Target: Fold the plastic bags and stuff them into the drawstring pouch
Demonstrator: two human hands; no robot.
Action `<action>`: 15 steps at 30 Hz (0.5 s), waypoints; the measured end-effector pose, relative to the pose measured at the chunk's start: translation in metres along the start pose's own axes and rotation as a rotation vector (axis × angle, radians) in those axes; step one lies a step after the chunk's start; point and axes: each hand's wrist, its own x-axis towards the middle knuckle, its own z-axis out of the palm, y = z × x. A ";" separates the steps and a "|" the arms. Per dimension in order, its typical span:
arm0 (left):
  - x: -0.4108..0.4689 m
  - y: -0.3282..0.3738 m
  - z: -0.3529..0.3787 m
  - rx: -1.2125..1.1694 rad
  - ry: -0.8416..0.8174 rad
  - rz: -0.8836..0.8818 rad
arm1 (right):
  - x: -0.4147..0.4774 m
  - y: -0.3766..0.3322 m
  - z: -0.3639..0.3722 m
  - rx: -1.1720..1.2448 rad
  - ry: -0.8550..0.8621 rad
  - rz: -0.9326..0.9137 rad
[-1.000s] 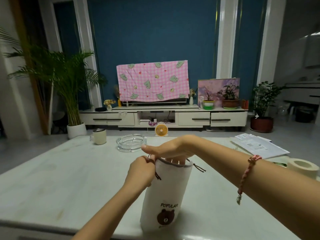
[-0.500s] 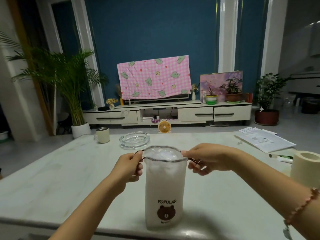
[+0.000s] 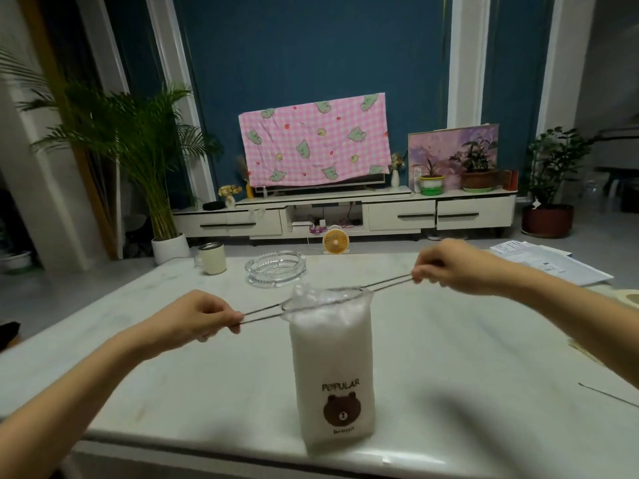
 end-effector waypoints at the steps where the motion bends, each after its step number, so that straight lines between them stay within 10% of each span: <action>1: 0.004 -0.006 -0.006 0.078 0.082 0.019 | 0.005 0.007 -0.002 -0.016 0.063 0.018; 11: 0.051 -0.011 -0.030 0.334 0.607 0.290 | 0.066 0.028 0.001 0.096 0.589 0.207; 15: 0.041 -0.040 0.014 0.465 0.415 0.313 | 0.022 0.044 0.046 0.183 0.457 0.247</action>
